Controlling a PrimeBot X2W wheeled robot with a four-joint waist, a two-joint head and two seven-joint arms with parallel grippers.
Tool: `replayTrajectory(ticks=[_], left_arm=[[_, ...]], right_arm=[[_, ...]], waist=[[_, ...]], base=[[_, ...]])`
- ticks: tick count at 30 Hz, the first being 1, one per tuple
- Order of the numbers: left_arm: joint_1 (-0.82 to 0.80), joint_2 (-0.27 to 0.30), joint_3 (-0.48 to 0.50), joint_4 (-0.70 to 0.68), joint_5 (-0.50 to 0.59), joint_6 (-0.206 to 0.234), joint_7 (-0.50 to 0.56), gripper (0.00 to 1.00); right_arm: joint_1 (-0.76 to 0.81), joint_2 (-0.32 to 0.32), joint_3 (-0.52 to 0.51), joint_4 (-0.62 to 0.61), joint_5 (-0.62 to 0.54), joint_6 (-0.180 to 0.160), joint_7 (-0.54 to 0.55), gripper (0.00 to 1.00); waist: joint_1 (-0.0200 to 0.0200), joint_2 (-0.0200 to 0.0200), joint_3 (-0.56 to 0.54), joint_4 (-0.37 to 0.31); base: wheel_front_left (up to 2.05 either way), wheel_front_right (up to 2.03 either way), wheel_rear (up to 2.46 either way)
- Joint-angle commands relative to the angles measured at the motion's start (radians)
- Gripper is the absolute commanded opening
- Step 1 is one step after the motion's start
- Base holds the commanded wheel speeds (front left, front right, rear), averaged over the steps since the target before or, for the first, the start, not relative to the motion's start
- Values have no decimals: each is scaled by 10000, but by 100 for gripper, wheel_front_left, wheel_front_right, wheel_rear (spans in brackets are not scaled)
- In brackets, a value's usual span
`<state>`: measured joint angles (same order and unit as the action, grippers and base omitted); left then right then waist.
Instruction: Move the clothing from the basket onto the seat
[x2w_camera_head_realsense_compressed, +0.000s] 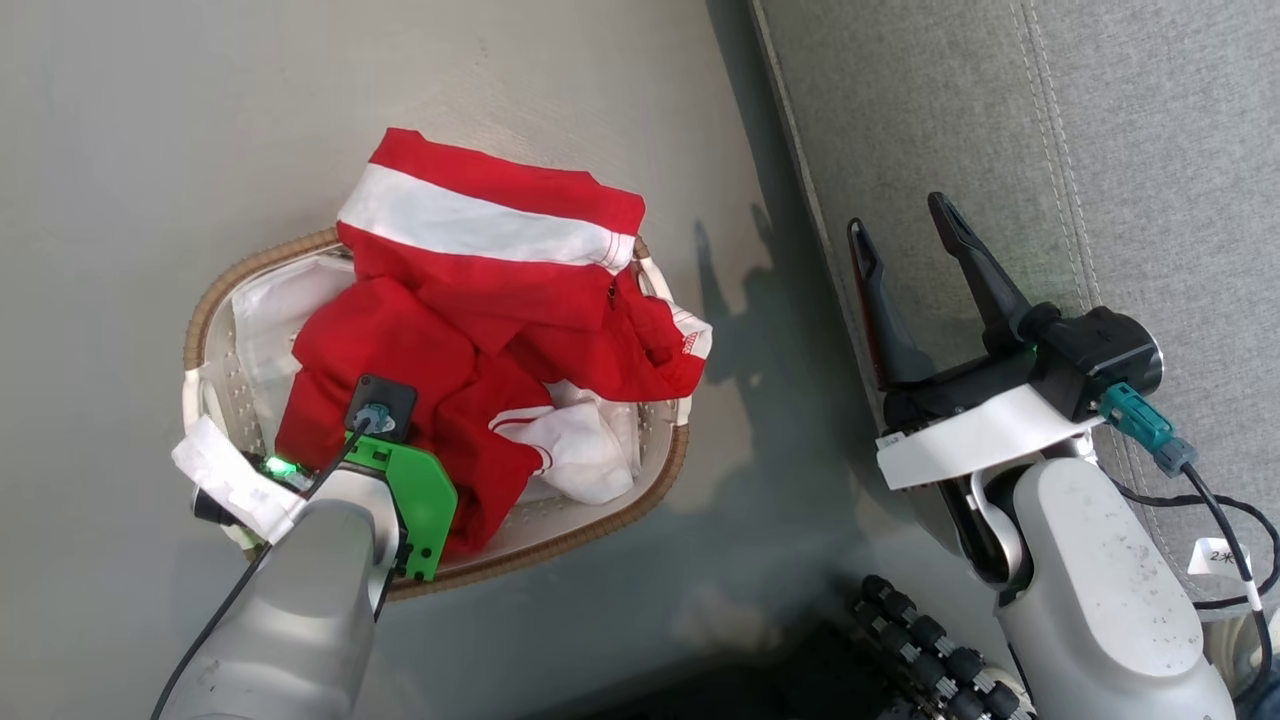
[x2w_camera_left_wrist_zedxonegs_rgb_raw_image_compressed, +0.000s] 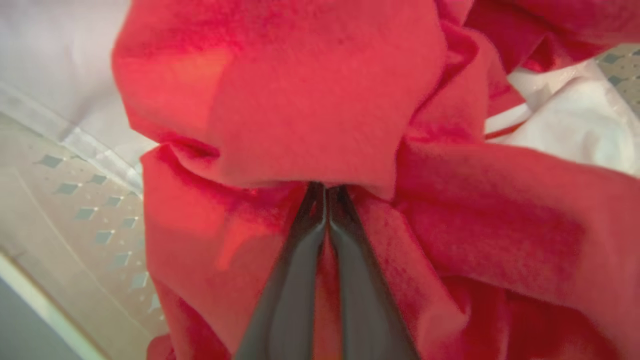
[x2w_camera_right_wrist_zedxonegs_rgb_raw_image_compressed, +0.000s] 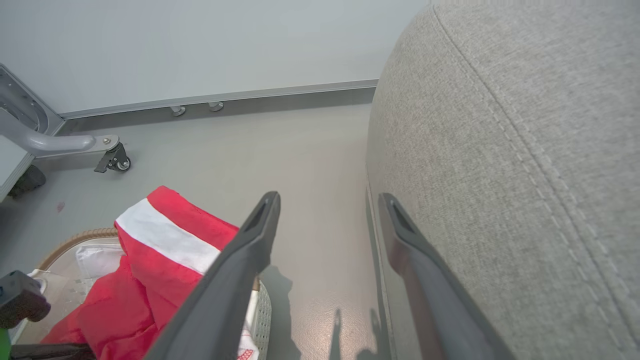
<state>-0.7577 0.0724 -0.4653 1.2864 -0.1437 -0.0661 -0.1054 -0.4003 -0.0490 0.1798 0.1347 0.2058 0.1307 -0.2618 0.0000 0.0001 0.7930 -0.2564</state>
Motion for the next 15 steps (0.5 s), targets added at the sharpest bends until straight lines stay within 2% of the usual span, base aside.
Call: replayTrajectory(ticks=[1, 7, 15], left_arm=[[-191, -5, -41, -22, -95, -65, -135, 0], [-144, -122, -216, -307, -206, -161, -1076, 0], [306, -192, -468, -862, -313, -215, -1535, 0]], right_arm=[[-13, -26, -31, 33, -42, 1, -51, 100], [179, -27, -188, 123, -268, 1, -49, 100], [477, -29, -434, 259, -565, 1, -49, 100]], waist=[[0, -1, -153, 76], [0, -1, -808, 378], [0, -1, -1648, 761]], base=[[0, 0, 0], [0, 0, 0], [0, 0, 0]])
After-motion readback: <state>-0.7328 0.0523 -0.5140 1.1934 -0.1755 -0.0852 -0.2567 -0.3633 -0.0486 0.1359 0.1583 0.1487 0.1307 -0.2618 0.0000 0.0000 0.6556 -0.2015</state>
